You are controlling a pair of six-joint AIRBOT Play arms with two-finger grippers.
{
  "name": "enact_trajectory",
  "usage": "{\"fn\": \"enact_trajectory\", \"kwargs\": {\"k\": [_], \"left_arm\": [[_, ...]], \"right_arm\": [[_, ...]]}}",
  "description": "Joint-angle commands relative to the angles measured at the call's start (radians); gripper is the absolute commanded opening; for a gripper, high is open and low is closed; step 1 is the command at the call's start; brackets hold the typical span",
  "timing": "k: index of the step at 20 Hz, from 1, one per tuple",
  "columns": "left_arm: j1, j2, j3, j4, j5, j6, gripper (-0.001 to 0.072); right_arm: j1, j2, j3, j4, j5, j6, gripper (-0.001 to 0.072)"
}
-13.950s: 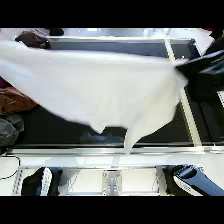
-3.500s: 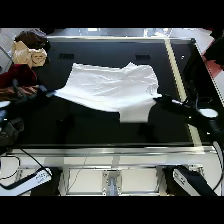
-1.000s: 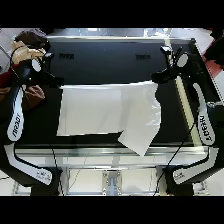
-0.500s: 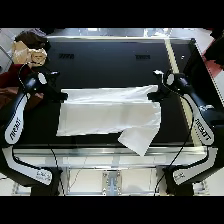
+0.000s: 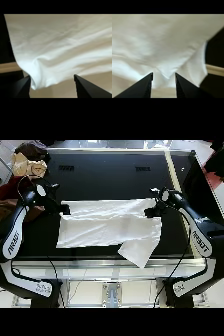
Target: Fold the shirts.
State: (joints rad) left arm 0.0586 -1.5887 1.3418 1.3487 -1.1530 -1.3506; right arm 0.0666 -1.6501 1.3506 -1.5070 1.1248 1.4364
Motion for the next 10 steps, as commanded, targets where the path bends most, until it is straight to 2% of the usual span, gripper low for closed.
{"fn": "enact_trajectory", "kwargs": {"k": [1,3,5,7,8,10], "left_arm": [[0.039,0.174,-0.002,-0.01,-0.005,0.001,0.0604],[0.11,0.34,-0.052,0.047,0.009,-0.001,0.0604],[0.232,0.517,-0.216,0.086,0.036,-0.063,0.0604],[0.378,0.691,-0.455,0.066,0.117,-0.183,0.0605],[0.441,0.768,-0.562,0.024,0.172,-0.251,0.0605],[0.537,0.881,-0.723,-0.094,0.23,-0.285,0.0605]], "right_arm": [[-0.023,0.15,0.047,-0.137,0.154,-0.009,0.0338],[-0.1,0.291,0.031,-0.149,0.218,-0.015,0.0339],[-0.225,0.457,-0.116,-0.076,0.207,-0.007,0.0339],[-0.345,0.613,-0.379,0.081,0.135,-0.005,0.0345],[-0.395,0.669,-0.509,0.19,0.099,-0.005,0.0403],[-0.477,0.703,-0.715,0.427,0.094,-0.053,0.0419]]}}
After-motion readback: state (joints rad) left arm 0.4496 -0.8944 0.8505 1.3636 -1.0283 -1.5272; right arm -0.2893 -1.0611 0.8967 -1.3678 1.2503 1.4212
